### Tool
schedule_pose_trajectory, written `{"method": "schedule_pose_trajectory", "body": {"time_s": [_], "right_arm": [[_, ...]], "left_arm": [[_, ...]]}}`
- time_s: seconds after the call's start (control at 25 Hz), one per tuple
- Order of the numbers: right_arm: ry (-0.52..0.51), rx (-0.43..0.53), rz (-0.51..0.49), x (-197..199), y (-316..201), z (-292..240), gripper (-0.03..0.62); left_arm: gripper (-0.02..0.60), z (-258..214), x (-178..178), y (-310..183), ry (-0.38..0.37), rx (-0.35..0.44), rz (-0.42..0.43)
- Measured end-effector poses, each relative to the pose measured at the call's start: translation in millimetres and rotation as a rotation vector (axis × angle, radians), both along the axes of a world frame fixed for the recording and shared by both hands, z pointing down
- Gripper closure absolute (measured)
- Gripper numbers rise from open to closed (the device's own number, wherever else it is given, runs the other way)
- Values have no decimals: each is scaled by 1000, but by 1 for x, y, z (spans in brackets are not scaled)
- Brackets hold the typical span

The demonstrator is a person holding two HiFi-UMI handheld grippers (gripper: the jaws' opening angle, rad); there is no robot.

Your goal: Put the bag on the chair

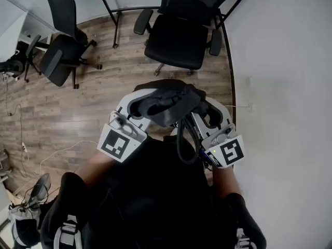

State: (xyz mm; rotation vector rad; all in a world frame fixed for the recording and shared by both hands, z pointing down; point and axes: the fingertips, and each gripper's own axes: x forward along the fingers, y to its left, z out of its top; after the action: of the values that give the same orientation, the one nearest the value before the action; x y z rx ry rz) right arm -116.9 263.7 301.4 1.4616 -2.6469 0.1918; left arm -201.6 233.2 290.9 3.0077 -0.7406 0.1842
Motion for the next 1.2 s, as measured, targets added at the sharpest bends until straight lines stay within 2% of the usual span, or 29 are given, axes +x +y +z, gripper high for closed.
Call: {"method": "schedule_pose_trajectory", "body": {"time_s": [0.2,0.36,0.64,0.88,1.2], "right_arm": [[4,15,-33,40,50,-15,493],[7,31,-26,61,73,-21,493],[-8,32,2,74,94,-17,493],[-40,3,16,64,83,-15,488],[-35,19,37,29,61,-26,488]], "left_arm": [[548,-14,38,57,32,15,-70],[548,-21,59,84,51,29,-77],[548,-24,73,101,63,48,-56],[548,-27,65,87,60,41,-41],[548,-38,31,63,78,61,-26]]}}
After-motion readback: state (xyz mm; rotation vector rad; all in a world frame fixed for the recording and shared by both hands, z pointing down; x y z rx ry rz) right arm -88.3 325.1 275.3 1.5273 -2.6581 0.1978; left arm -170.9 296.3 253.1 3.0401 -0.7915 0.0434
